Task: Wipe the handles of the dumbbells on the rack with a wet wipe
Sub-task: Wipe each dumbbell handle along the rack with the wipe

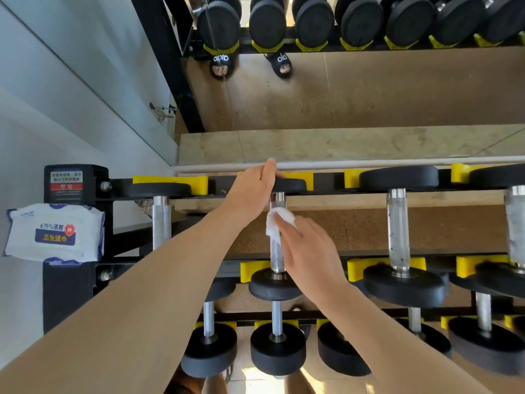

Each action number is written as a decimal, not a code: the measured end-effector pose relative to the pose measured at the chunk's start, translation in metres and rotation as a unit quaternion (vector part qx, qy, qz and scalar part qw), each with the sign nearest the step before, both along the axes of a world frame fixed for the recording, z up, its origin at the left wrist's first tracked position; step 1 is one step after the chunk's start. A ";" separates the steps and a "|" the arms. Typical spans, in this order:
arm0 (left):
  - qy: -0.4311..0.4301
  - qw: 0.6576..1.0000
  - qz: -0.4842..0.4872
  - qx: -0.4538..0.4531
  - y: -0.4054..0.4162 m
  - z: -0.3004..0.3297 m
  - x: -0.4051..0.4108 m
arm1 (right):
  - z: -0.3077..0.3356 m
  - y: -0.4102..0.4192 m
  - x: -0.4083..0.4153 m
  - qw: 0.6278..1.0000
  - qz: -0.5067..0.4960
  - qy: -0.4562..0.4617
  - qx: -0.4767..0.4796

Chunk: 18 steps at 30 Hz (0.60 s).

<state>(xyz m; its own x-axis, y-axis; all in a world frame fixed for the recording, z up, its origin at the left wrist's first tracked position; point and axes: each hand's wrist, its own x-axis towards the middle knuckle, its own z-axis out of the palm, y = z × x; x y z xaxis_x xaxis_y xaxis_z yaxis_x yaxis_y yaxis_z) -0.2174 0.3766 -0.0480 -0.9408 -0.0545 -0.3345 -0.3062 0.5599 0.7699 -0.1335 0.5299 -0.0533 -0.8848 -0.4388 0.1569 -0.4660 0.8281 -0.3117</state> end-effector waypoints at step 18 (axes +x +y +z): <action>-0.008 1.000 0.016 0.005 0.001 0.004 0.000 | 0.005 0.014 -0.023 0.891 -0.292 -0.230 -0.261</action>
